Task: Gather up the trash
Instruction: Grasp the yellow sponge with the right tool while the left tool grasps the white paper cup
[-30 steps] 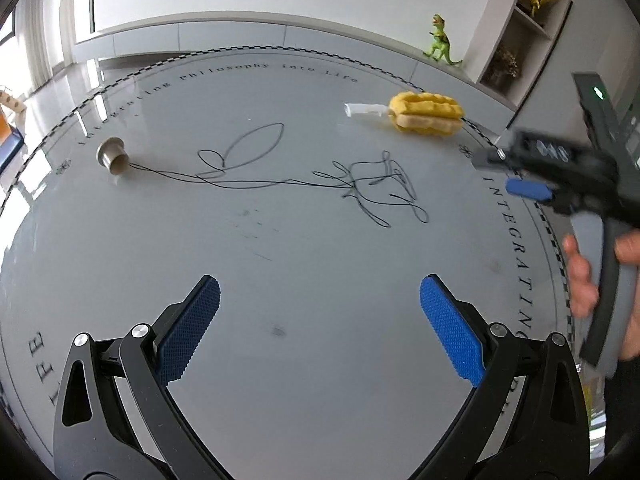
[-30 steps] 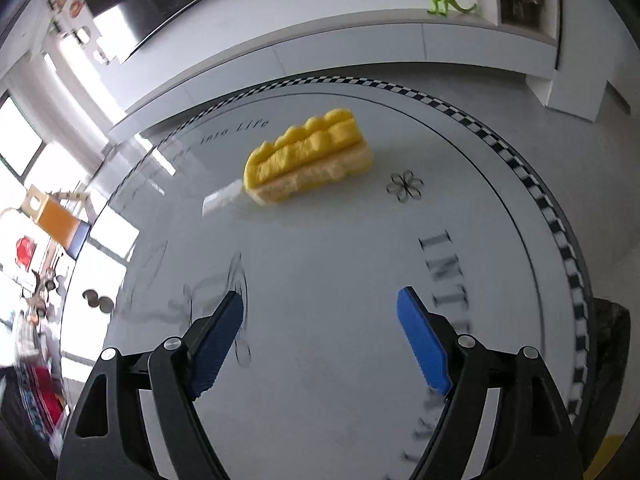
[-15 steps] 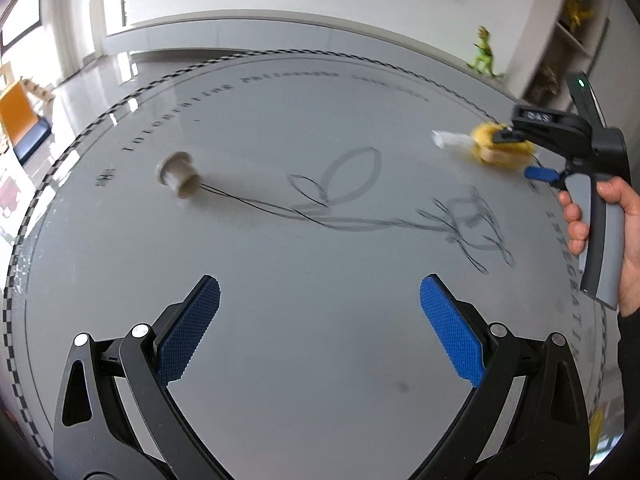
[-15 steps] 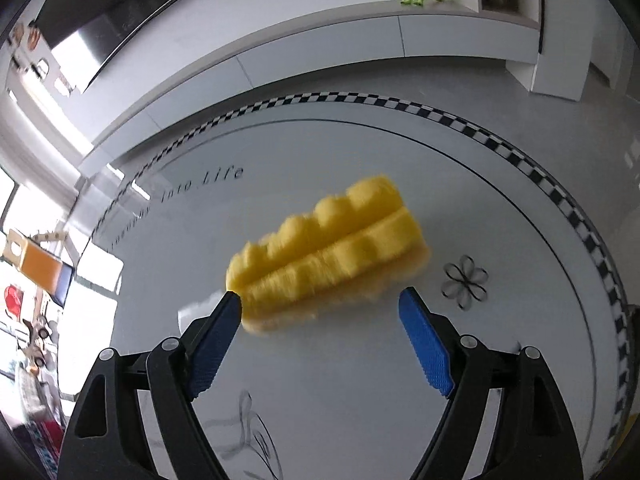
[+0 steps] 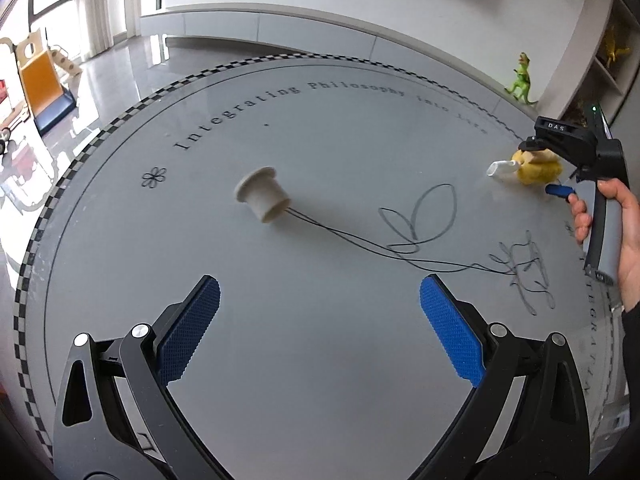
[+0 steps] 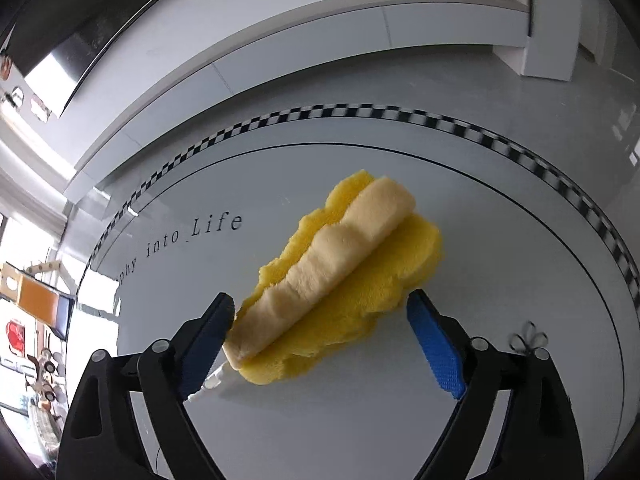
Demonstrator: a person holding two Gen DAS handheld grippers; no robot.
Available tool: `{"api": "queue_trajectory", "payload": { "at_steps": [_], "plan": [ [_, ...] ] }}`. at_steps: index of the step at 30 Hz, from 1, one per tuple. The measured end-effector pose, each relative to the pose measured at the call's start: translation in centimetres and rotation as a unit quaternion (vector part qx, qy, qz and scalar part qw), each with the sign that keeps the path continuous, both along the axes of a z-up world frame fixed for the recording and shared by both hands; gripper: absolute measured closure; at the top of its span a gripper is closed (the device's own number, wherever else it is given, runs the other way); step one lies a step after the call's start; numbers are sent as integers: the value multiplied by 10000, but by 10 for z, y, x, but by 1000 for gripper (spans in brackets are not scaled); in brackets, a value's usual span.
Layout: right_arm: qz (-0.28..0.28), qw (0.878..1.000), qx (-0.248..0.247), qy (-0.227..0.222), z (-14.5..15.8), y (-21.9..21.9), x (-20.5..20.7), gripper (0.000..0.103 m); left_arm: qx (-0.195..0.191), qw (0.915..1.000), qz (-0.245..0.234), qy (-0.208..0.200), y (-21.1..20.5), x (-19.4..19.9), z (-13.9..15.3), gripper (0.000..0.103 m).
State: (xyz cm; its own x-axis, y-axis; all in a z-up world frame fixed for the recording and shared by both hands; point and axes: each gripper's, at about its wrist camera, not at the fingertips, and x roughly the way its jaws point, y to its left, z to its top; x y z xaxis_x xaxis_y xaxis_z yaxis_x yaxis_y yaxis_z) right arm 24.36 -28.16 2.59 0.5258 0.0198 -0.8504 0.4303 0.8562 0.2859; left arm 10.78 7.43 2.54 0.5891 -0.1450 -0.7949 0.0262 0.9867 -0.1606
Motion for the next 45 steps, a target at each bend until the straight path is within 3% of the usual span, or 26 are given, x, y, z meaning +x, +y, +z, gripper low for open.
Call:
{"api": "queue_trajectory", "payload": {
  "at_steps": [5, 10, 14, 17, 21, 28, 36, 45],
  "plan": [
    [475, 9978, -434, -154, 11, 11, 6, 45, -34, 9999, 129, 24, 11, 5, -2, 6],
    [1297, 9815, -1312, -507, 41, 57, -9, 46, -174, 9992, 346, 40, 21, 15, -8, 6],
    [1767, 9683, -1671, -578, 55, 90, -22, 46, -228, 9983, 535, -33, 26, 29, -9, 6],
    [2124, 9596, -1729, -648, 65, 107, -32, 45, -258, 9976, 640, -79, 30, 39, -8, 8],
    [2425, 9511, -1768, -733, 75, 123, -44, 45, -273, 9975, 647, -48, 32, 50, -8, 31],
    [2602, 9466, -1742, -767, 78, 129, -60, 44, -9, 9990, 446, -105, 25, 55, -8, 66],
    [2674, 9448, -1725, -779, 82, 125, -80, 44, -150, 9996, 229, -113, 19, 41, -4, 67],
    [2556, 9492, -1649, -802, 96, 99, -128, 44, -236, 9991, -204, -290, -10, -5, 22, 67]
  ]
}}
